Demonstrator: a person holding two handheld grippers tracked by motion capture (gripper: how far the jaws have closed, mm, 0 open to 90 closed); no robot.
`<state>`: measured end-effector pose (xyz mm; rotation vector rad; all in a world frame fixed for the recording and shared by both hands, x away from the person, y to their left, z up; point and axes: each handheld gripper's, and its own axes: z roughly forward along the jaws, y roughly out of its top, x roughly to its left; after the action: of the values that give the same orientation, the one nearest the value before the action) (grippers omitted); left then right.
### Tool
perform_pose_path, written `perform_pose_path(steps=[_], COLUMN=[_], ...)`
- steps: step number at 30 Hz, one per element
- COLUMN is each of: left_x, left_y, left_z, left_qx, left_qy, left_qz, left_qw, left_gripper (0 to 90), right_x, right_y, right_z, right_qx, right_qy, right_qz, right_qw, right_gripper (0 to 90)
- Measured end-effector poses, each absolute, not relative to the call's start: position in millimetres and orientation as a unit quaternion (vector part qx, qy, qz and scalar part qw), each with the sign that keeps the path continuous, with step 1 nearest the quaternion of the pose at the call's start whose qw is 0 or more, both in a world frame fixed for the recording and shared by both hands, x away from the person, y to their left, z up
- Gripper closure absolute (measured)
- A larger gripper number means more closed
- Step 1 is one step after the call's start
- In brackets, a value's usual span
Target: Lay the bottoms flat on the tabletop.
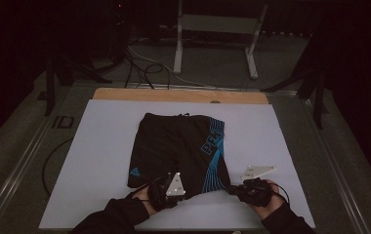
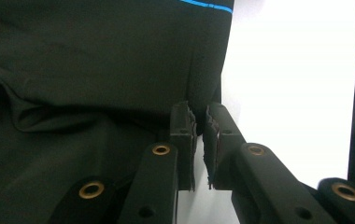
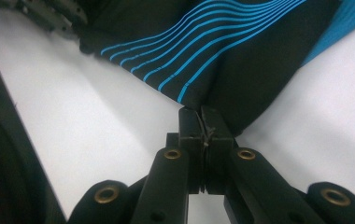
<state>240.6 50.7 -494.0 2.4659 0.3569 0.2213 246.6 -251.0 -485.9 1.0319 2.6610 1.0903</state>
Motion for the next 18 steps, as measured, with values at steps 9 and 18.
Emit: perform_pose_path(steps=[9, 18], left_x=[239.3, 241.0], left_y=[54.9, 54.8], left_z=[-500.5, -504.3], left_qx=[0.943, 0.943], left_qy=[0.128, 0.129], left_qz=[0.066, 0.046], left_qw=[0.299, 0.302], left_gripper=[82.9, 81.7], right_x=[240.8, 242.4], right_y=[-245.1, -243.5], right_z=[-496.3, -501.1], right_qx=[0.326, 0.325], right_qy=[0.885, 0.890], right_qz=[0.331, 0.319], right_qw=[0.005, -0.004], right_gripper=[89.1, 88.7])
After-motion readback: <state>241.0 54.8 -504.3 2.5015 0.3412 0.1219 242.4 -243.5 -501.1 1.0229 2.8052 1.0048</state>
